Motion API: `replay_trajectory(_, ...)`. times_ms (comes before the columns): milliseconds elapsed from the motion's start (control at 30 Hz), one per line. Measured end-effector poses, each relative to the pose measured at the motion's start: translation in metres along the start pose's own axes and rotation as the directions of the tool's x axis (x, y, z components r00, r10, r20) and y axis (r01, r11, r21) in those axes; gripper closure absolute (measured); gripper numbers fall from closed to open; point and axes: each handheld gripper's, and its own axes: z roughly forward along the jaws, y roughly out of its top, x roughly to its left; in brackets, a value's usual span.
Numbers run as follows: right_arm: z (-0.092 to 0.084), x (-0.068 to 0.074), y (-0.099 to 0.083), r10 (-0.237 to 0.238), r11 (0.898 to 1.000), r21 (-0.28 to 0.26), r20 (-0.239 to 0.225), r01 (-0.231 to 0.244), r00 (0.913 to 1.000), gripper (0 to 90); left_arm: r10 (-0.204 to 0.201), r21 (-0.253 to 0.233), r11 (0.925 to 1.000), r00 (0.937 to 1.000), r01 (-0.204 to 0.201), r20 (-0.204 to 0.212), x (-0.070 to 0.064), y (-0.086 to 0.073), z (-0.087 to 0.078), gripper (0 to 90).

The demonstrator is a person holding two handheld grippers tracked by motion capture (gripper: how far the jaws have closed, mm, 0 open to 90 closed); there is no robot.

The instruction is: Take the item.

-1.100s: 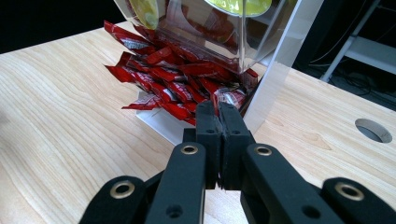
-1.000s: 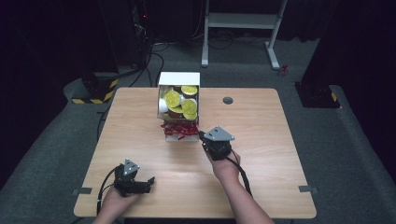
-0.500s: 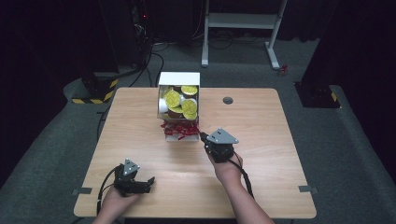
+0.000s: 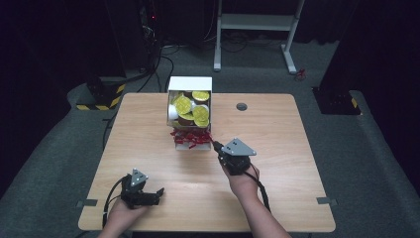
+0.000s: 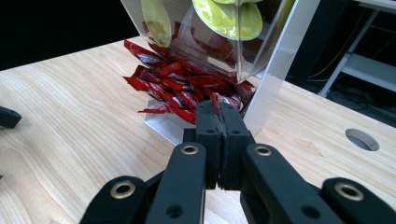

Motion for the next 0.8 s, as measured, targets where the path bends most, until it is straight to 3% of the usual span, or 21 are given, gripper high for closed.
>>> replay_trajectory(800,-0.021,-0.008,-0.018,0.023,0.998,-0.066,0.001,-0.022,0.9997,89.3,0.009,-0.002,1.0000,1.0000,-0.009,0.002,0.001,0.000,0.000,1.5)
